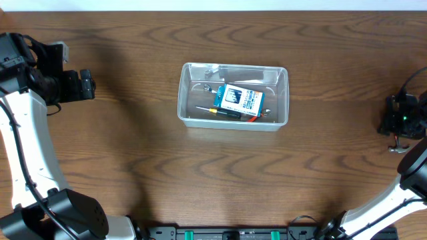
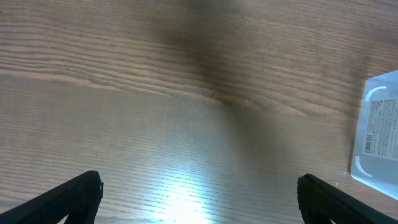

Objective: Pack container
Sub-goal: 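Lower the right gripper onto the hammer handle and close it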

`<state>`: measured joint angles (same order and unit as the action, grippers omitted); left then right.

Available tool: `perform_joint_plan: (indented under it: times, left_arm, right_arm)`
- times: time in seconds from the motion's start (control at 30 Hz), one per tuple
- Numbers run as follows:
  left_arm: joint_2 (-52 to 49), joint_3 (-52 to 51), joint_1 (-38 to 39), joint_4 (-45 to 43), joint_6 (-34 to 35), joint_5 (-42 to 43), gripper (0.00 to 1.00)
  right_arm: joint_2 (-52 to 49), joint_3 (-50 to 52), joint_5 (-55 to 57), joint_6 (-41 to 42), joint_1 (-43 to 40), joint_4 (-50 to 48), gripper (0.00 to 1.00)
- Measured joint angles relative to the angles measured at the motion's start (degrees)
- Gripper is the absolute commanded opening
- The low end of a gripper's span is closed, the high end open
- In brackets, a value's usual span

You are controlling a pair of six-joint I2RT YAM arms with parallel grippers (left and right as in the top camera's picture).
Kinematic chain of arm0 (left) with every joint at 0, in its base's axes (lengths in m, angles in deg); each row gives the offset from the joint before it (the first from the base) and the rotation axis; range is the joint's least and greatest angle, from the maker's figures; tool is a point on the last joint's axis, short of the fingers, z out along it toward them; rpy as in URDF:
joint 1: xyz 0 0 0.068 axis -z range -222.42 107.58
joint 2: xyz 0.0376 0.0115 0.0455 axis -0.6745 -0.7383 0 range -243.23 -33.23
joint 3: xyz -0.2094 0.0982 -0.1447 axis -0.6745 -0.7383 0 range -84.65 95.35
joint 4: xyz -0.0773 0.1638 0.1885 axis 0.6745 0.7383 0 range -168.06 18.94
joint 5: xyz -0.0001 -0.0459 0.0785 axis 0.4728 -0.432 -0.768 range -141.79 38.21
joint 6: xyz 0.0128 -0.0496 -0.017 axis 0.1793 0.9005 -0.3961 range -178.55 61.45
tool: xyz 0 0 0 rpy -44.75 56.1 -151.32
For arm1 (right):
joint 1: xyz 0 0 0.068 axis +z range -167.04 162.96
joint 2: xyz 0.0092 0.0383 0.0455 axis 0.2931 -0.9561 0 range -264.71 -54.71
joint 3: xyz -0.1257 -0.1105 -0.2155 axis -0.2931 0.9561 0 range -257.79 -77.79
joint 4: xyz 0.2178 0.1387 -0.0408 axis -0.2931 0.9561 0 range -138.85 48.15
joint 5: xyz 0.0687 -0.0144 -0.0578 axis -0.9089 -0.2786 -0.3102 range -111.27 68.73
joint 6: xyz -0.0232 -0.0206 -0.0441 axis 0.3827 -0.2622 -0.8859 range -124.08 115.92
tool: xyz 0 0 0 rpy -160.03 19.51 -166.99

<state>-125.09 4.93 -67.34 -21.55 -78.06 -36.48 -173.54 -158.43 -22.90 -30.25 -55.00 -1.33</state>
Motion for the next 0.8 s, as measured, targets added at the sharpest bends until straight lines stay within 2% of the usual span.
perform_joint_plan:
  times: [0.07,0.17,0.4,0.57,0.7,0.8]
  left_arm:
    - [0.00,0.00,0.00,0.00,0.00,0.00,0.98]
    - [0.00,0.00,0.00,0.00,0.00,-0.02,0.98]
    - [0.00,0.00,0.00,0.00,0.00,-0.02,0.98]
    - [0.00,0.00,0.00,0.00,0.00,0.00,0.98]
    - [0.00,0.00,0.00,0.00,0.00,0.00,0.98]
    - [0.00,0.00,0.00,0.00,0.00,-0.02,0.98]
  right_arm:
    - [0.00,0.00,-0.02,0.17,0.00,0.00,0.52]
    - [0.00,0.00,-0.09,0.33,0.00,0.02,0.40]
    - [0.00,0.00,-0.11,1.29,0.00,0.00,0.34]
    - [0.00,0.00,-0.15,1.79,0.00,0.00,0.21]
    - [0.00,0.00,-0.28,1.86,0.00,-0.02,0.07]
    - [0.00,-0.09,-0.33,2.43,0.00,0.07,0.05]
